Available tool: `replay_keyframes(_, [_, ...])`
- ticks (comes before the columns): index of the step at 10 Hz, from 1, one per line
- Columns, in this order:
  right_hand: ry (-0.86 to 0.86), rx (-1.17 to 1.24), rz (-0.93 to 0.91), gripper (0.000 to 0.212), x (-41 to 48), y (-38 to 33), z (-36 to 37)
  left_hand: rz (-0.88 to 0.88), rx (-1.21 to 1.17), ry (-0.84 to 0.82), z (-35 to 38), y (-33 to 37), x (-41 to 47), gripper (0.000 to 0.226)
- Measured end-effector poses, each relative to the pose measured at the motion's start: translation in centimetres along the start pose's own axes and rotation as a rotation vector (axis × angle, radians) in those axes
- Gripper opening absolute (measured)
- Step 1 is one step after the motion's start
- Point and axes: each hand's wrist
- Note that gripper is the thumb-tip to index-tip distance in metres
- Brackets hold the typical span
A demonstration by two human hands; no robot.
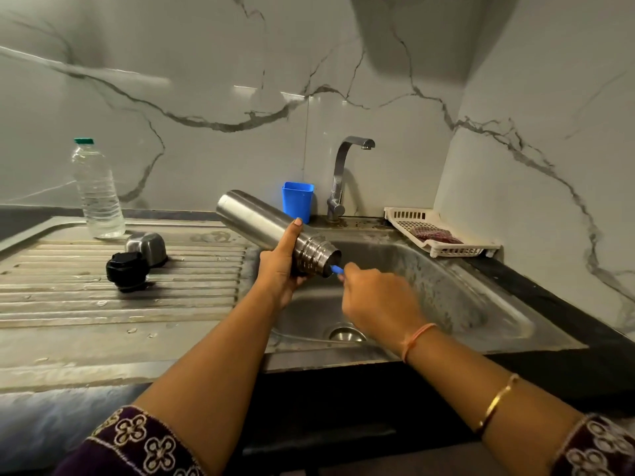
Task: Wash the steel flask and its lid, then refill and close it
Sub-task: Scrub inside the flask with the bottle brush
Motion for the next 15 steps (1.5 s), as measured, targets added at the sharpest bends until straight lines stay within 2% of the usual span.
replay_keyframes(1, [-0.126,1.174,0.464,0.035,1.1,0.6,-1.6,0.018,0.037,-0.009,0.0,0.1,0.0,0.083])
replay_keyframes(2, [-0.078,0.657,0.23,0.035,0.3,1.2,-1.7,0.036,0.049,0.015,0.1,0.0,0.2,0.077])
replay_keyframes(3, [0.071,-0.458,-0.159,0.017,-0.7,1.3,-0.3,0.011,0.029,-0.004,0.2,-0.2,0.2,0.071])
replay_keyframes(4, [0.012,-0.133,-0.05,0.017,0.0,0.3,-0.2,0.0,0.02,-0.025,0.2,-0.1,0.0,0.071])
replay_keyframes(5, [-0.149,1.099,0.401,0.027,0.9,0.8,-2.4,0.007,0.032,-0.062,0.1,0.2,-0.1,0.077])
replay_keyframes(6, [-0.167,0.959,0.344,0.026,1.1,1.7,-3.3,0.026,0.041,-0.06,0.4,0.0,-0.1,0.087])
replay_keyframes(7, [0.024,-0.237,0.042,0.018,0.5,1.3,-1.8,0.029,0.015,-0.031,0.5,-0.2,0.0,0.077])
replay_keyframes(8, [0.07,-0.334,-0.062,0.012,0.5,-0.5,-0.5,-0.006,-0.04,-0.069,0.4,0.1,0.0,0.08])
replay_keyframes(9, [-0.082,0.863,0.397,0.029,1.4,-0.2,-1.5,0.021,0.017,-0.039,0.1,0.2,0.0,0.085])
replay_keyframes(10, [-0.158,1.237,0.559,0.036,1.7,0.9,-2.8,0.044,0.04,-0.046,0.2,0.1,0.0,0.09])
replay_keyframes(11, [0.026,0.282,0.158,0.027,0.8,1.5,-1.6,0.04,0.023,-0.008,0.5,0.1,-0.2,0.108])
replay_keyframes(12, [0.183,-0.543,-0.177,0.021,-0.5,1.1,0.1,0.006,-0.049,-0.019,0.3,0.1,-0.1,0.075])
replay_keyframes(13, [0.031,-0.13,-0.056,0.028,0.3,0.4,-0.5,-0.01,-0.043,-0.039,0.3,0.1,-0.4,0.083])
replay_keyframes(14, [-0.23,1.235,0.457,0.034,1.0,0.5,-2.6,-0.016,-0.046,-0.101,0.5,0.4,-1.0,0.083])
replay_keyframes(15, [-0.161,1.312,0.494,0.035,1.0,0.5,-2.8,-0.039,-0.127,-0.221,0.9,0.5,-1.7,0.084])
Point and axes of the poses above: each hand's wrist, its own x-axis towards the middle knuckle, its own z-axis out of the palm, y = z × x, and after that the axes turned 15 degrees about -z, right-handed
